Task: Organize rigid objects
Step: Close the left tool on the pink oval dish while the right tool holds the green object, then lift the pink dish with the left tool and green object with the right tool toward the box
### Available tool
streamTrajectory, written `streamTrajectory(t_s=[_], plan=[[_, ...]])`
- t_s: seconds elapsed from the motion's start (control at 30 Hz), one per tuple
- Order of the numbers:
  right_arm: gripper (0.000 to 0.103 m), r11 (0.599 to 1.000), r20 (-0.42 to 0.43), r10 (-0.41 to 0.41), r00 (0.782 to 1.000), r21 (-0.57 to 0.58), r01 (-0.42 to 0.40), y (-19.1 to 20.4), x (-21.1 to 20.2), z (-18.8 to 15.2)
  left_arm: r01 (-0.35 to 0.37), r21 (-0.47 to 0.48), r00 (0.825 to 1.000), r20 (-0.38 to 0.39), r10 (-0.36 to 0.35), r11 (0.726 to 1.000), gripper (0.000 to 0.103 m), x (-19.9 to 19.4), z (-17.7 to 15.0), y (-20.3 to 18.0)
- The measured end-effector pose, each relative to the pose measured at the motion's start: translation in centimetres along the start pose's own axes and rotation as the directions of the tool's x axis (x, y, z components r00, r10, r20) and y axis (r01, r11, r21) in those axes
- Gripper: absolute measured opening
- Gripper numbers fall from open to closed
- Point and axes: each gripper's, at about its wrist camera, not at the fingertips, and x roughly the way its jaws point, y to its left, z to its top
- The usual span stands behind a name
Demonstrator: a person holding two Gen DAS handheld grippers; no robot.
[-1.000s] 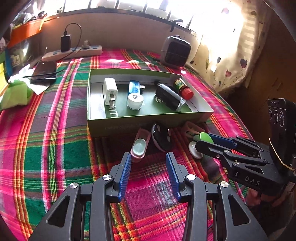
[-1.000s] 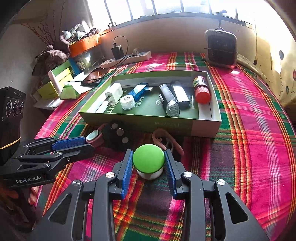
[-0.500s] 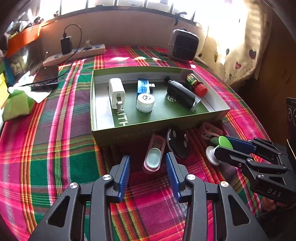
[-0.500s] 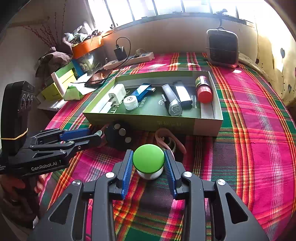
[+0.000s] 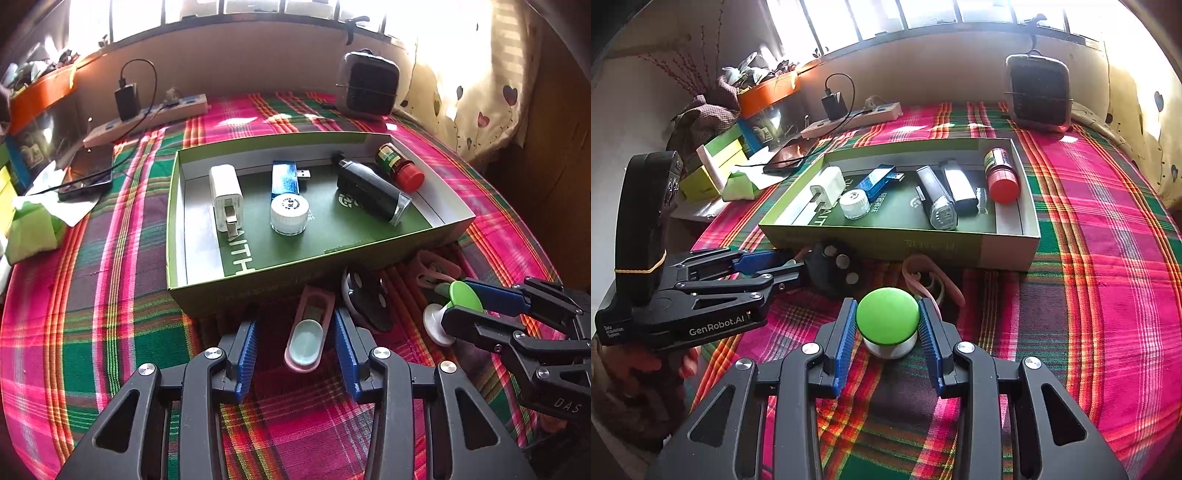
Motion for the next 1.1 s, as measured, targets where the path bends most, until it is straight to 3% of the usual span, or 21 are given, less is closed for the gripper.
streamTrajectory(t_s=[0.47,0.83,1.1], plan=[[0.035,1.0,0.003,0.013,1.0,0.002,-0.013,-0.2,0.0,0.0,-0.038,0.018,0.999,0.011,0.038,0.999,0.037,0.2,0.0,-0.5],[0.035,1.0,0.003,0.013,1.0,0.002,-0.013,-0.2,0.0,0.0,-0.055,-0.005,0.998,0.017,0.055,0.998,0.018,-0.2,-0.5,0.0],[0.035,1.0,0.003,0.01,1.0,-0.001,-0.01,-0.1,-0.1,-0.1,-0.047,-0.015,0.999,0.02,0.047,0.999,0.017,-0.6,-1.0,0.1]])
